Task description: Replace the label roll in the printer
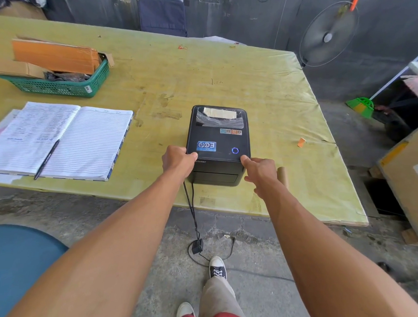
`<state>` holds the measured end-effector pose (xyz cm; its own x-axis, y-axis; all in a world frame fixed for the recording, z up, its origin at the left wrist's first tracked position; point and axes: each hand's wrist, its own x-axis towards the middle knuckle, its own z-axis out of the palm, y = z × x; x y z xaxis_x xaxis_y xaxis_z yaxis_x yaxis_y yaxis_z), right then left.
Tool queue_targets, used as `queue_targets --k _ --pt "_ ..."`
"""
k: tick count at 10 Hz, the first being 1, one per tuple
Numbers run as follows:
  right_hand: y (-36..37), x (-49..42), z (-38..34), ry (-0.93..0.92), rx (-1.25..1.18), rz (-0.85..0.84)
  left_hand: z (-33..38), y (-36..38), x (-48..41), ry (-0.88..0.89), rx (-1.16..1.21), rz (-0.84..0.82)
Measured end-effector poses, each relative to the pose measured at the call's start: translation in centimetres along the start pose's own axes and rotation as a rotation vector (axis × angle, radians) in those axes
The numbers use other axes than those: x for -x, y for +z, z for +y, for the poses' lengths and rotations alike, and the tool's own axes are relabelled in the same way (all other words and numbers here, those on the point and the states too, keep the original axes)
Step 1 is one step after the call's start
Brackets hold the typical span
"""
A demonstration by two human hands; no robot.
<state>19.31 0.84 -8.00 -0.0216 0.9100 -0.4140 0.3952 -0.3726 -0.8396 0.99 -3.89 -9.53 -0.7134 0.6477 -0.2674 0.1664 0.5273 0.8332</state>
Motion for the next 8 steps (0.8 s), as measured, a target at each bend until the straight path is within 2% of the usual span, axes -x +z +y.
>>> queue_targets --k 4,6,7,8 --pt "0.2 0.4 -0.1 0.034 -0.018 0.035 -0.3 0.2 0.1 0.06 -0.023 0.011" --pt "0.5 0.2 0.2 0.008 -0.007 0.048 -0.9 -0.2 0.3 0.121 -0.031 -0.042" --pt "0.4 0.0 0.5 -0.017 0.038 0.042 -2.1 -1.1 -0.1 0.151 0.013 -0.111" --pt "-0.5 0.8 1.7 0.074 0.027 -0.035 -5.6 -2.5 1.3 0.104 0.032 -0.108"
